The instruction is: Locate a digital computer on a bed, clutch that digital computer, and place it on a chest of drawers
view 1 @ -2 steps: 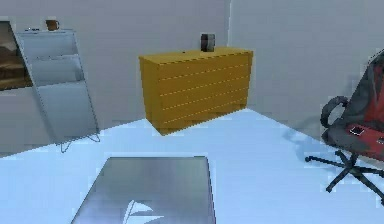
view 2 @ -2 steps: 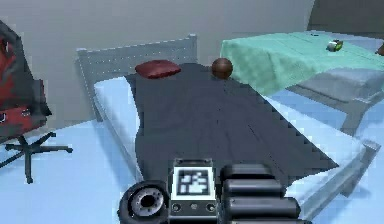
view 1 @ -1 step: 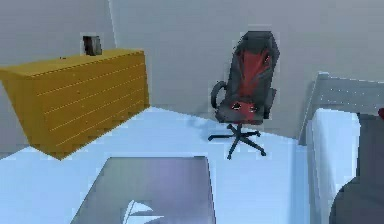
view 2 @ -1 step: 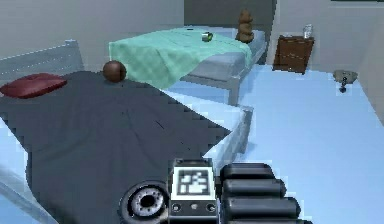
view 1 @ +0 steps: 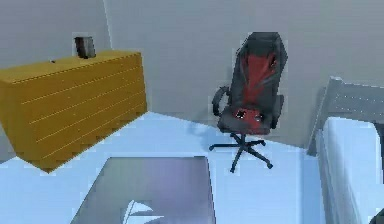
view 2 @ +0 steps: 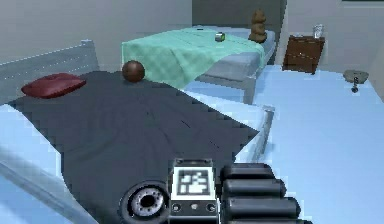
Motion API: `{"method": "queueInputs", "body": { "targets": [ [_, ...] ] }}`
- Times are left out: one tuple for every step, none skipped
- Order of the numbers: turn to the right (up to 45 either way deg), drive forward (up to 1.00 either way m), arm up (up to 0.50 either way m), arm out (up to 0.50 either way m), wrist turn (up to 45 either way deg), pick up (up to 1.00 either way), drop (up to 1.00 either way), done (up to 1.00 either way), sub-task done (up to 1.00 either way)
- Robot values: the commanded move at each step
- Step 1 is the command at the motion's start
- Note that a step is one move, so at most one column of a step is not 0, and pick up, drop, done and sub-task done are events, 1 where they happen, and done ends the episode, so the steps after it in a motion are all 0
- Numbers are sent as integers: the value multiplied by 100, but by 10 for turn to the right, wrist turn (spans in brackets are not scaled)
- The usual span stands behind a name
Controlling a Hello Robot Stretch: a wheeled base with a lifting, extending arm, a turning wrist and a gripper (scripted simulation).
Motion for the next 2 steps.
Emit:
{"method": "queueInputs", "body": {
  "targets": [
    [-450, 0, 0, 0, 0, 0, 0, 0, 0],
    [-180, 0, 0, 0, 0, 0, 0, 0, 0]
  ]
}}
